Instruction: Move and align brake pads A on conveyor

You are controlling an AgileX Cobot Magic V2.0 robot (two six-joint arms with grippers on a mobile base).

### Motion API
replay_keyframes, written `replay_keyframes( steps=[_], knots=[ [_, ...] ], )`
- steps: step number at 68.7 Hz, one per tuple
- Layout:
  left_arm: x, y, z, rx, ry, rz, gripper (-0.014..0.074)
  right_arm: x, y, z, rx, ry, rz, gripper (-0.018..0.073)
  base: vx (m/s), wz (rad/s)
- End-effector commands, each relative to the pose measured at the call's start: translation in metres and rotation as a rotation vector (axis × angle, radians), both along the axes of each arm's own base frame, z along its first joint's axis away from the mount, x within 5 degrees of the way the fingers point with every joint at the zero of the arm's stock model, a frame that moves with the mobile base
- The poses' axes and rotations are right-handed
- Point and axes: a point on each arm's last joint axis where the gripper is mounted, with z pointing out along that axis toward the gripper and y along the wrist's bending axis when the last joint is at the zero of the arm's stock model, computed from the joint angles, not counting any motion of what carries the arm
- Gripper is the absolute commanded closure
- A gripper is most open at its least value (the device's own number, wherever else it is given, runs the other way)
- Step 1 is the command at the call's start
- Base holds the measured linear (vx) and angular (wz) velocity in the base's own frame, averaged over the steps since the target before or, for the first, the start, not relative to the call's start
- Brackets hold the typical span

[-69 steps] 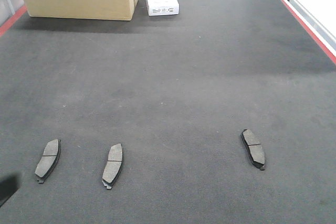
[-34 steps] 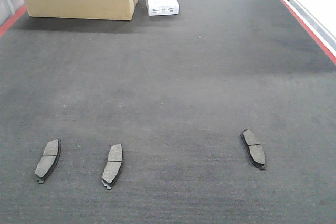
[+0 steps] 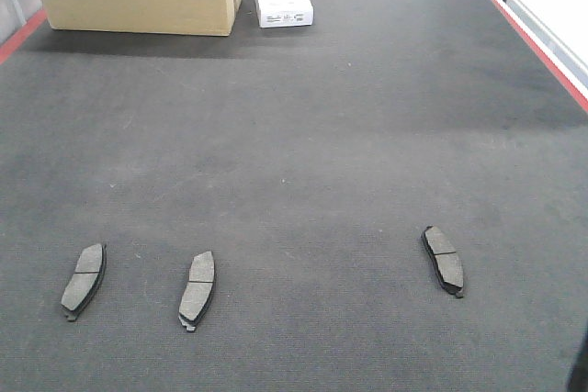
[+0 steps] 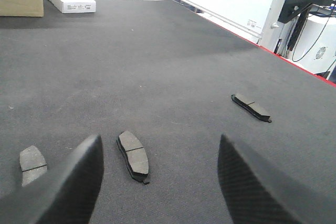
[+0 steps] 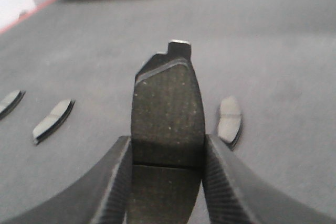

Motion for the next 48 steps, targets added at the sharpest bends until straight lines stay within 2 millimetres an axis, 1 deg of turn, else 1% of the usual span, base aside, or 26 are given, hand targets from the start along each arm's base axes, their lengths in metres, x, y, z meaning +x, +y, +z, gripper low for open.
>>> replay_keyframes(
  steps=[1,7,11,20,23,26,34,37,42,43,48],
  knots=[
    [0.000,-0.001,0.014,-0.053,-0.079,-0.008,0.0132,0.012,0.009,0.026,0.029,-0.109,0.038,0.0559,0.00,0.00],
    [0.000,-0.001,0.014,-0.053,-0.079,-0.008,0.0132,0.027,0.018,0.034,0.018,-0.066,0.058,0.0554,0.00,0.00],
    [0.000,-0.001,0.014,-0.053,-0.079,-0.008,0.0132,0.042,0.028,0.041,0.028,-0.007,0.070,0.0553,0.00,0.00],
    [0.000,-0.001,0.014,-0.053,-0.079,-0.008,0.0132,0.089,0.054,0.047,0.028,0.177,0.075,0.0548,0.00,0.00],
    [0.000,-0.001,0.014,-0.053,-0.079,-0.008,0.0132,0.106,0.062,0.045,0.007,0.233,0.072,0.0547,0.00,0.00],
    [0.000,-0.001,0.014,-0.053,-0.079,-0.008,0.0132,0.126,0.072,0.038,-0.022,0.307,0.068,0.0546,0.00,0.00],
    [0.000,-0.001,0.014,-0.053,-0.079,-0.008,0.0132,0.168,0.093,0.023,-0.079,0.452,0.061,0.0543,0.00,0.00],
    [0.000,-0.001,0.014,-0.053,-0.079,-0.008,0.0132,0.185,0.101,0.010,-0.108,0.518,0.057,0.0541,0.00,0.00],
    [0.000,-0.001,0.014,-0.053,-0.079,-0.008,0.0132,0.207,0.112,-0.004,-0.136,0.582,0.054,0.0538,0.00,0.00],
    [0.000,-0.001,0.014,-0.053,-0.079,-0.008,0.0132,0.212,0.115,-0.010,-0.146,0.607,0.052,0.0537,0.00,0.00],
    [0.000,-0.001,0.014,-0.053,-0.079,-0.008,0.0132,0.232,0.125,-0.028,-0.175,0.682,0.050,0.0536,0.00,0.00]
  ],
)
